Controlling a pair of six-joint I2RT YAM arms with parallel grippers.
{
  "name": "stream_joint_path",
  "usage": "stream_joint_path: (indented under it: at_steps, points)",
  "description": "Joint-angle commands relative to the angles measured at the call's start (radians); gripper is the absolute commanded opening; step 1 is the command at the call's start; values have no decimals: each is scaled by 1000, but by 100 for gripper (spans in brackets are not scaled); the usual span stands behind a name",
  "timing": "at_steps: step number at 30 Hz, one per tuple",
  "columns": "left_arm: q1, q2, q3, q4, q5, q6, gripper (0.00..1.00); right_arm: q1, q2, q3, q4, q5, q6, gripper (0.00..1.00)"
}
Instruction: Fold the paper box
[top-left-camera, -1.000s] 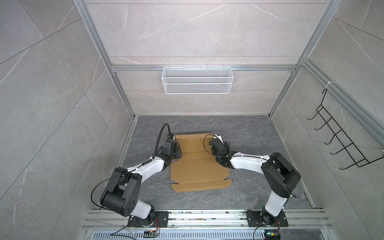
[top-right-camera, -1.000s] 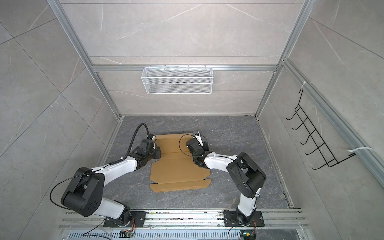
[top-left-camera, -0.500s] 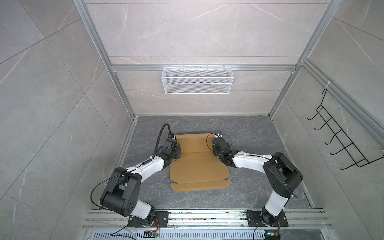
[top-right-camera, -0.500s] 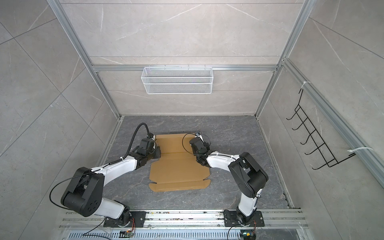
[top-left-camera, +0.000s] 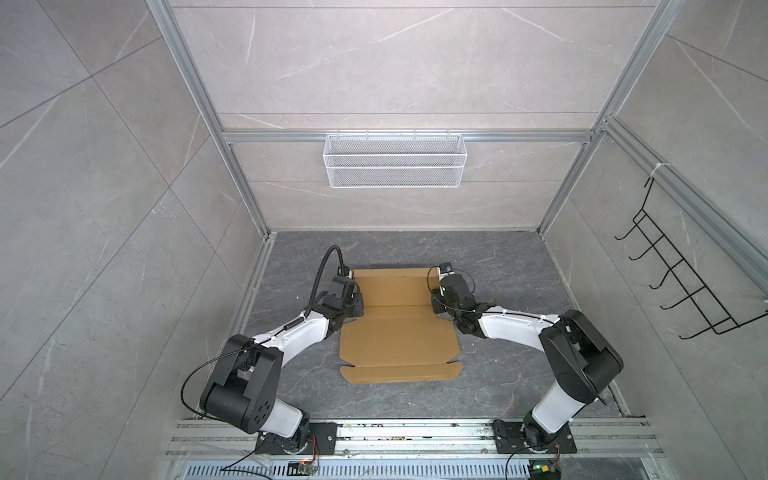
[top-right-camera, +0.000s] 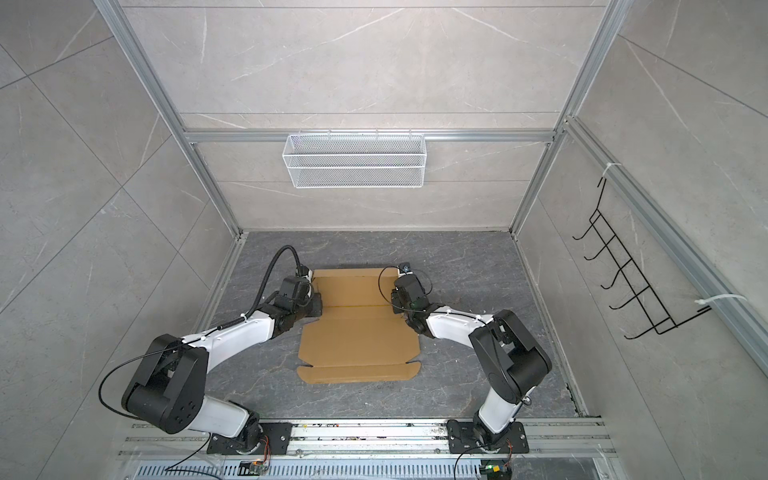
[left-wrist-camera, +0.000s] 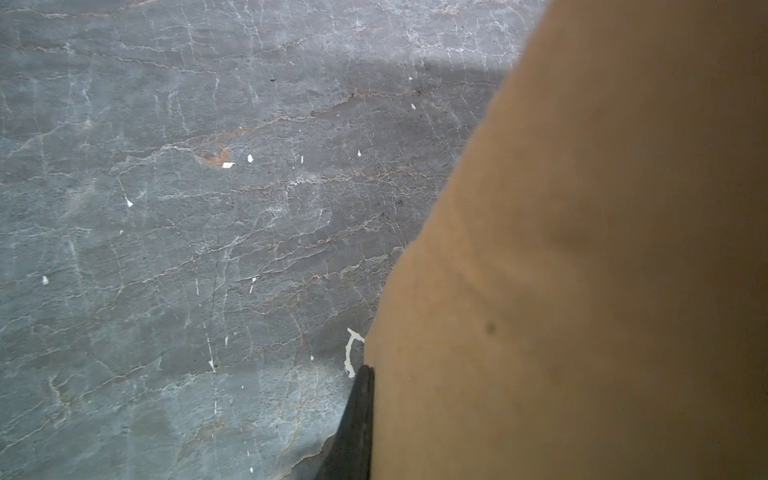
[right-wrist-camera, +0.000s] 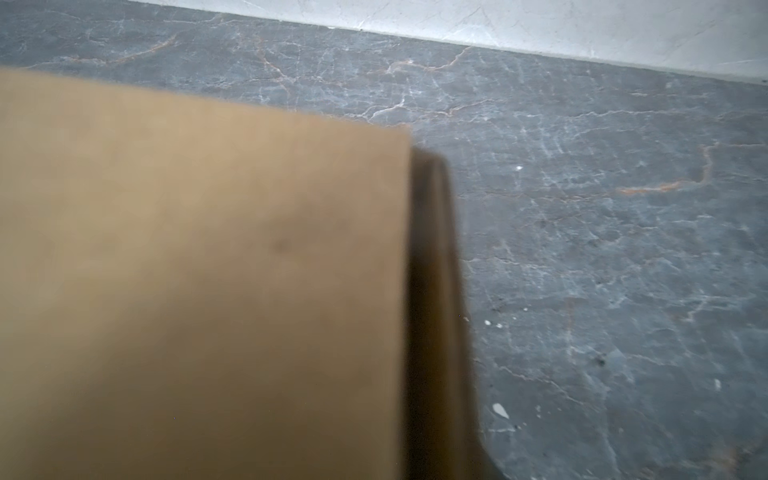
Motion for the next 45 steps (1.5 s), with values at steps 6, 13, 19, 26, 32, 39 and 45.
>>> stream_joint_path:
  at_steps: [6, 13, 19, 26, 32, 39, 45]
  points:
    - [-5, -11, 35, -15, 25, 17, 0, 11, -13, -8, -111, 137, 98, 34]
    - [-5, 3, 81, -80, 24, 10, 0, 44, -16, 18, -144, 148, 114, 26]
    - [-1, 18, 169, -226, 41, 30, 0, 46, -111, -17, -186, -4, 124, 49]
    - [22, 89, 357, -543, 173, 150, 0, -38, -271, -25, -355, -279, 44, 74]
    - [30, 134, 453, -717, 186, 223, 0, -164, -377, 3, -477, -502, 16, 81]
    - [30, 187, 548, -872, 191, 297, 0, -238, -405, 124, -548, -687, 53, 78]
    - [30, 245, 630, -950, 181, 342, 0, -239, -266, 233, -591, -749, 99, 72]
